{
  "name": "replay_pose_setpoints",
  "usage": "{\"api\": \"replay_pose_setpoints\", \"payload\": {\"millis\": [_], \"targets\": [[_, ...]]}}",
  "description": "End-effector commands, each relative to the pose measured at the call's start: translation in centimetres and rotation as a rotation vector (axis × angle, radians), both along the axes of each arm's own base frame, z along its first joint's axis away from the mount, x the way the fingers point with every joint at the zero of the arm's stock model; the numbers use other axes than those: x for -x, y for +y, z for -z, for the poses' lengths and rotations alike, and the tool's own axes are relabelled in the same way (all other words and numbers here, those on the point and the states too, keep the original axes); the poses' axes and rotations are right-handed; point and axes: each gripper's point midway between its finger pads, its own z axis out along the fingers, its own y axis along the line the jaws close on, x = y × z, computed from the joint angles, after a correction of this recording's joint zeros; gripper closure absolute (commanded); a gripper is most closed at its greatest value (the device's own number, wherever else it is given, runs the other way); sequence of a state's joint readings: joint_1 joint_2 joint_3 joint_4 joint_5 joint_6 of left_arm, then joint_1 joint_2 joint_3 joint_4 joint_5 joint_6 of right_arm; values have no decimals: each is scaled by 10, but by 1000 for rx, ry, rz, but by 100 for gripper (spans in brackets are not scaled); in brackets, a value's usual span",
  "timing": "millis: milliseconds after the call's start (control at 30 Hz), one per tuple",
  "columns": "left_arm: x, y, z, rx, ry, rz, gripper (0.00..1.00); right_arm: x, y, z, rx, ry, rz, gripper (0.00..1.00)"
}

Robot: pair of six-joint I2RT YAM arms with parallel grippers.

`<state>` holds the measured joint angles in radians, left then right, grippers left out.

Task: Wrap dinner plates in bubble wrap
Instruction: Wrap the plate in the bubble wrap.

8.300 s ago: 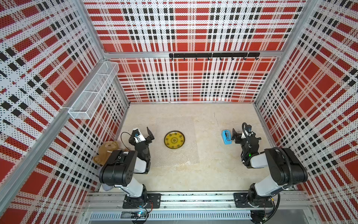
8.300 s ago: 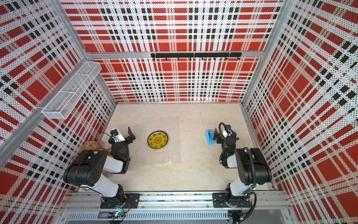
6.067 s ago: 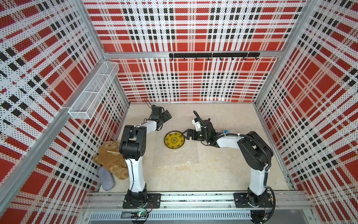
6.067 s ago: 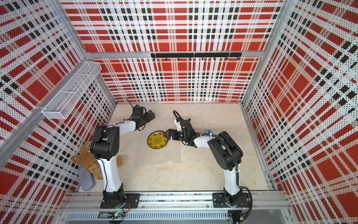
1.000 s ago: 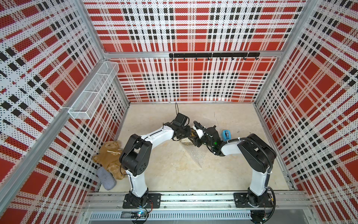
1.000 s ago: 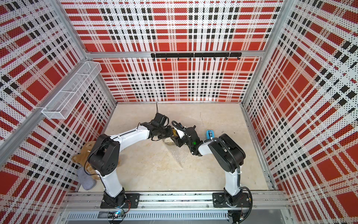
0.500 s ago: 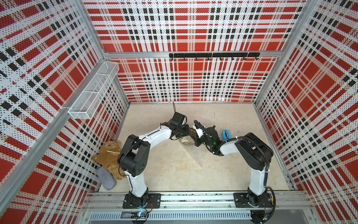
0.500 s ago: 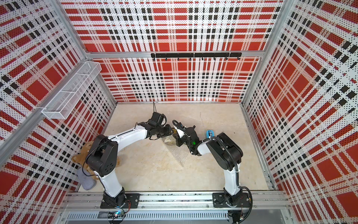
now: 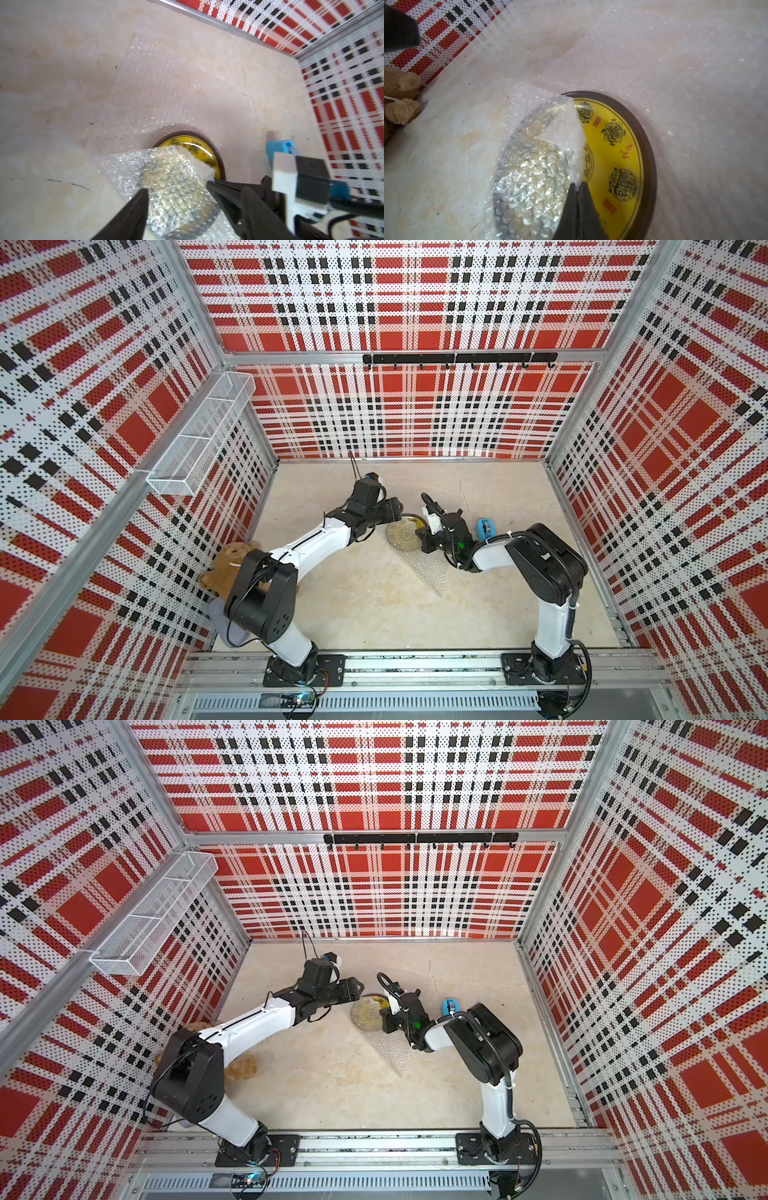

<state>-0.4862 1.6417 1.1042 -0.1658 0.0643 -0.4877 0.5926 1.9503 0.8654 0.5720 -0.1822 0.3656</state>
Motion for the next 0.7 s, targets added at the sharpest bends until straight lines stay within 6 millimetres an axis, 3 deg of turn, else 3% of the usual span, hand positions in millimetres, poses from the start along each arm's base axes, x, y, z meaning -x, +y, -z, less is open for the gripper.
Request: {"api": "replay_pose_setpoints", "payload": {"millis": [0, 100, 333, 467, 567, 667], "targets": [[2, -1, 37, -224, 3, 68, 42, -8, -6, -4, -38, 56, 63, 100], [1, -11, 60, -286, 69, 119, 59, -10, -7, -4, -57, 75, 73, 100], [-7, -53, 77, -219, 110, 219, 56, -10, -3, -5, -73, 91, 60, 100], [-18, -57, 99, -195, 162, 196, 56, -9, -4, -6, -80, 95, 57, 100], [-20, -60, 112, -174, 192, 193, 56, -8, -9, -18, -96, 84, 65, 100], [-15, -58, 126, -191, 217, 191, 56, -3, -17, -37, -109, 60, 70, 85]]}}
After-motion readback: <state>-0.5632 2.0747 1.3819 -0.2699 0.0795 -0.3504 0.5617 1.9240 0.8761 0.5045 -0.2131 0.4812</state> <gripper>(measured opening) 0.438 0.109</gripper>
